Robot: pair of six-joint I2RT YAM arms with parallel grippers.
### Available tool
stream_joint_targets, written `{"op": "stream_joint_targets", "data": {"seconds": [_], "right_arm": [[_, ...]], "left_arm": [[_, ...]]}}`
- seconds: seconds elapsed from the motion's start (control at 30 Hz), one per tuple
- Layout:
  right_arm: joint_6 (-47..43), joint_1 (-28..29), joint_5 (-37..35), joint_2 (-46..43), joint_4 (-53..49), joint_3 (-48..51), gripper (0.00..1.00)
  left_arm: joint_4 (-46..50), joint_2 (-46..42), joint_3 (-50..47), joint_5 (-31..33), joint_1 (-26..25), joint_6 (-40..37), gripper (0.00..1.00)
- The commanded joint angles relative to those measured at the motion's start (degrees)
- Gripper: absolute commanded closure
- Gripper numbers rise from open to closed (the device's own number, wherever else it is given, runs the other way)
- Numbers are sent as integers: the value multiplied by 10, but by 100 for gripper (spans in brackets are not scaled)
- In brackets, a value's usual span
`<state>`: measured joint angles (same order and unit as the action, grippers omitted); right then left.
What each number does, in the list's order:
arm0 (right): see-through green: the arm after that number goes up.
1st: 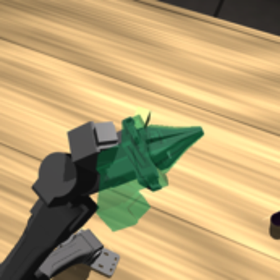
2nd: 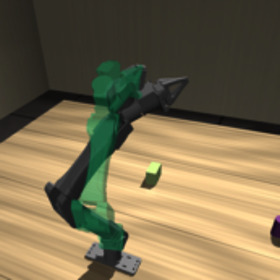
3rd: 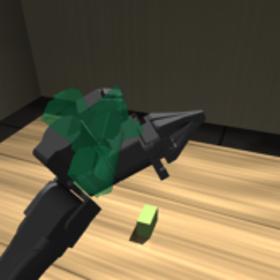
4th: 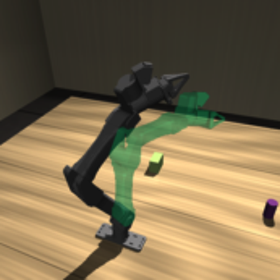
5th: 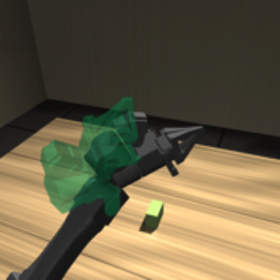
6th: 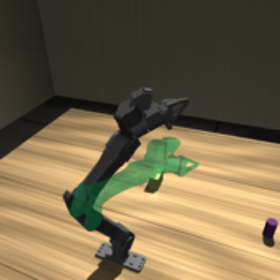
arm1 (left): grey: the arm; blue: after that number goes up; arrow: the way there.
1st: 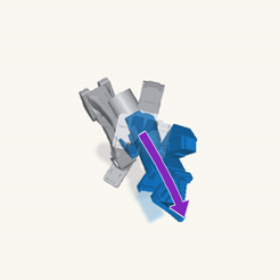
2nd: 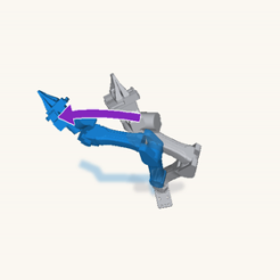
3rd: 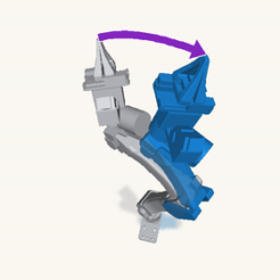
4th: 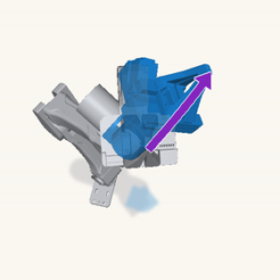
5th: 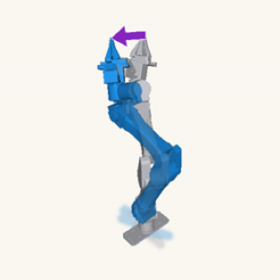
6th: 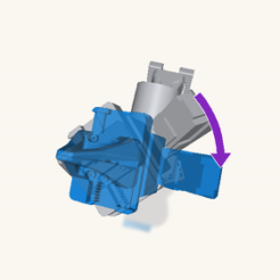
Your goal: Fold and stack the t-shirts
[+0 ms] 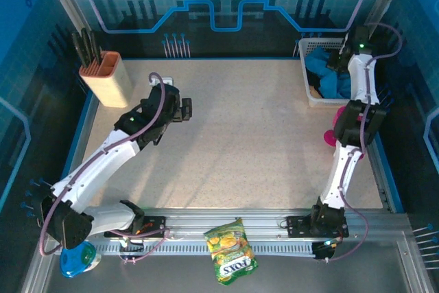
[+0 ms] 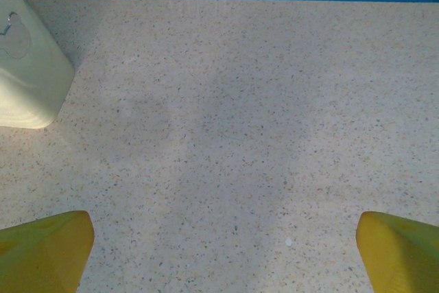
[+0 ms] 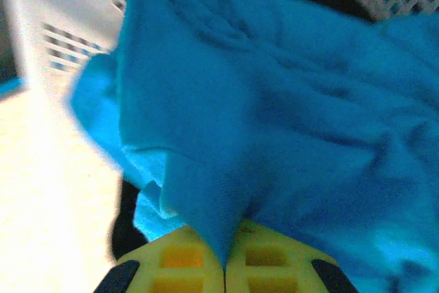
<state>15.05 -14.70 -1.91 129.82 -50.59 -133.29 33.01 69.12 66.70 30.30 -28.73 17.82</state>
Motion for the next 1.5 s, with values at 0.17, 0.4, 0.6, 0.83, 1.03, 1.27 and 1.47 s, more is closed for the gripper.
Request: {"op": "stream_joint_targets", "data": {"seconds": [0.17, 0.4, 0.6, 0.83, 1.03, 1.27, 1.47], "right_arm": [[-6, 39, 133, -228, 85, 55, 100], [-57, 156, 193, -292, 65, -7, 100], [-83, 272, 190, -301, 36, -20, 100], [-11, 363, 185, -338, 100, 145, 100], [103, 424, 233, -369, 216, 332, 100], [214, 516, 286, -374, 318, 474, 100], [241, 558, 295, -407, 310, 480, 100]], "left_arm": [[37, -39, 44, 4, -18, -9, 1], [60, -45, 59, -3, -24, 2, 1], [84, -66, 65, 5, -25, 4, 1], [120, -101, 71, 35, -25, 1, 1], [147, -128, 79, 57, -25, -2, 1], [185, -133, 88, 64, -25, 2, 1], [216, -136, 102, 67, -25, 10, 1]]}}
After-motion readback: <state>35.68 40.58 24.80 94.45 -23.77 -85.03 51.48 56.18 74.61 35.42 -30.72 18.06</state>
